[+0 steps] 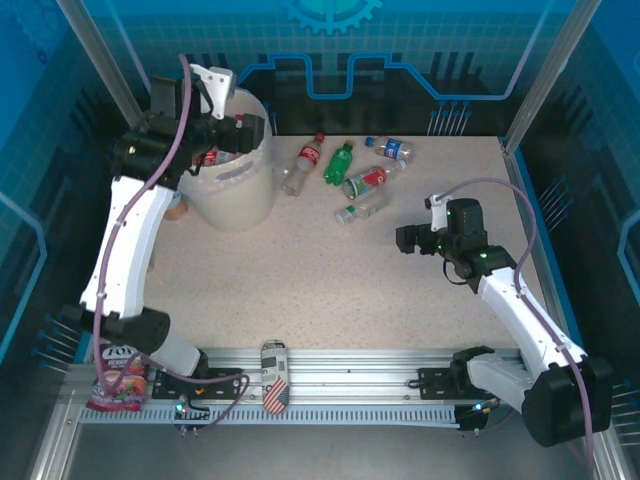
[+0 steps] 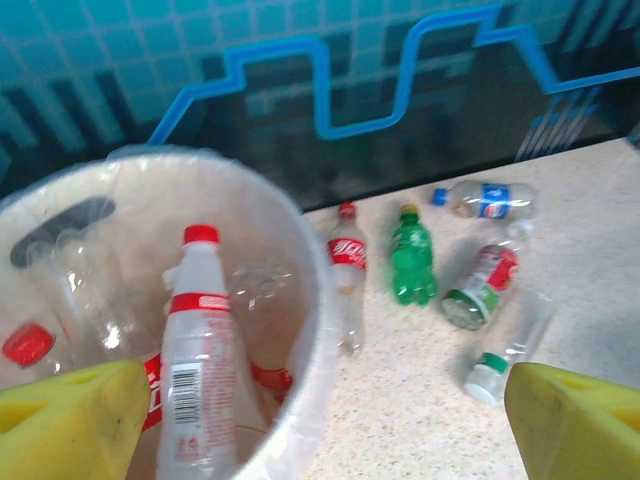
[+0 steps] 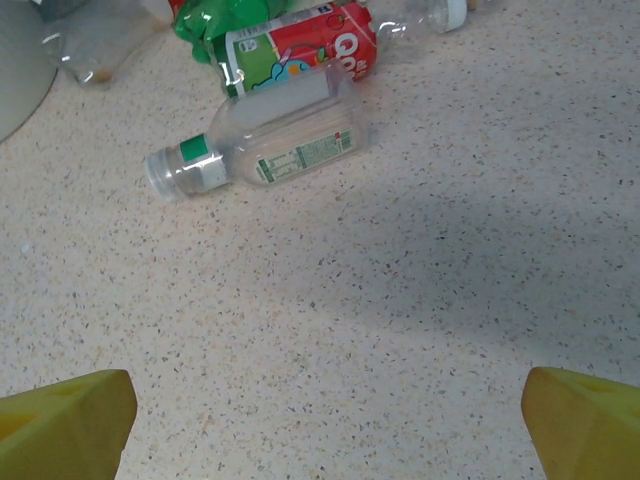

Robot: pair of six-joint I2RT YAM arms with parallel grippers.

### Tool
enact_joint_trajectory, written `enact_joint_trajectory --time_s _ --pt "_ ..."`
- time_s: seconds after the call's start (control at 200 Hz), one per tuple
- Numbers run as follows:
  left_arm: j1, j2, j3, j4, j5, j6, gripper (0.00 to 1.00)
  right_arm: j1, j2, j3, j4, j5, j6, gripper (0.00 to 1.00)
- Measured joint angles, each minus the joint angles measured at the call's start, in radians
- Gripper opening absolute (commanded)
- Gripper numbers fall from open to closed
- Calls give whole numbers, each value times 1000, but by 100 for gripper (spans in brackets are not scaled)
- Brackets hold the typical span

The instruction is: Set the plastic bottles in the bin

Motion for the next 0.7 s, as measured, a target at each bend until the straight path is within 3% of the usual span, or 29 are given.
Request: enact_joint_trajectory --time_s 0.265,0.4,0.7 --pt "-219 -14 -5 0 -34 20 92 -26 -7 -19 4 -19 30 100" --pt "-278 117 -8 2 3 20 93 -41 -48 -44 7 -36 52 100" --pt "-323 481 20 10 85 18 93 -121 -98 -66 -28 -114 84 99"
